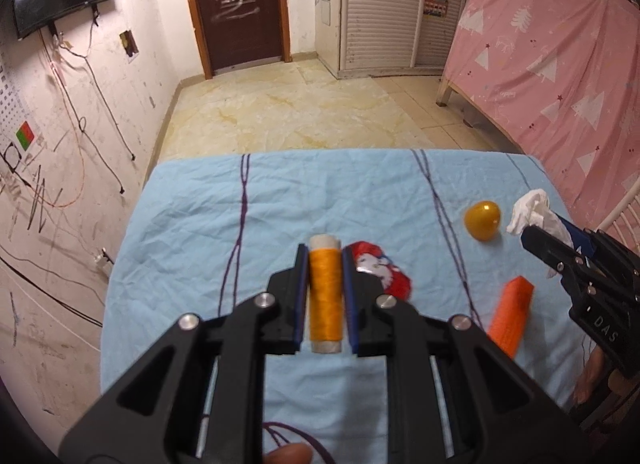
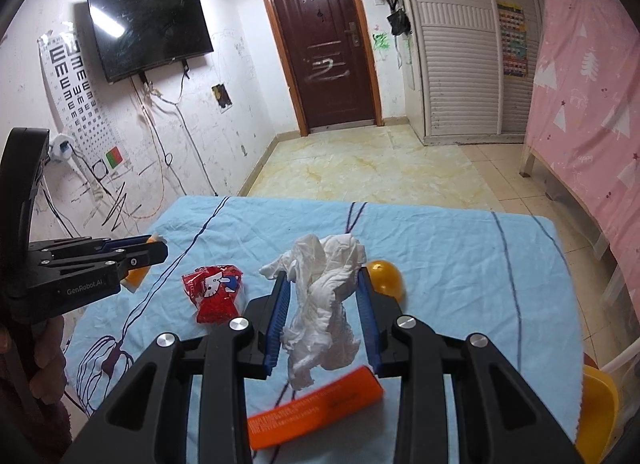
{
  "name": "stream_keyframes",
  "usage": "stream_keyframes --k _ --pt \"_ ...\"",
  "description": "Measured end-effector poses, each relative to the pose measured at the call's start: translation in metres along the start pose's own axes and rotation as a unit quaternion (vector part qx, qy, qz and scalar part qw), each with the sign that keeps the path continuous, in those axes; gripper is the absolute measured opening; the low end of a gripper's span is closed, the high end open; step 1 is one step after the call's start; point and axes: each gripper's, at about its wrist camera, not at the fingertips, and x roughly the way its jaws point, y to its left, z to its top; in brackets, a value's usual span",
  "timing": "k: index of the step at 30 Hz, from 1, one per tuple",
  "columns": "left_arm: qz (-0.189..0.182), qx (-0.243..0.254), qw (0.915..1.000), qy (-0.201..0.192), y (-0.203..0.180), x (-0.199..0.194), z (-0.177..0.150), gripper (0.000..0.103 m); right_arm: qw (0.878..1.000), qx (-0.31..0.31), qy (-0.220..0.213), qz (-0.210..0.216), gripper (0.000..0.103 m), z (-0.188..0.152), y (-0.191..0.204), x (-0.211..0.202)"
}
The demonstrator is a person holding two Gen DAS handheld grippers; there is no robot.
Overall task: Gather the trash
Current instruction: 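Carry the spool and tissue over the yellow bin and open both grippers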
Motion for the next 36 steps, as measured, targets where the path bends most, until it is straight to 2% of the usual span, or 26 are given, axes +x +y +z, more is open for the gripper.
stream_keyframes --k 11,24,29,36 --pt "-0.028 0.057 0.9978 -0.017 -0.076 -0.023 -0.001 0.015 0.997 0.055 -0.038 -0.028 0.027 -0.022 -0.061 -0.057" --pt "-0.050 0.114 0.9923 -0.002 -0.146 -0.016 -0.008 0.015 0.990 0.113 -0.070 -0.054 0.027 -0.052 -0.127 -0.101" --pt "-0.061 0.138 0.9885 0.002 -0.177 -0.015 -0.011 0.015 0.986 0.134 -0.077 -0.068 0.027 -0.065 -0.147 -0.116" --pt "-0.086 0.184 0.9792 0.009 -0.238 -0.013 -0.022 0.015 0.976 0.172 -0.091 -0.093 0.027 -0.089 -0.185 -0.142"
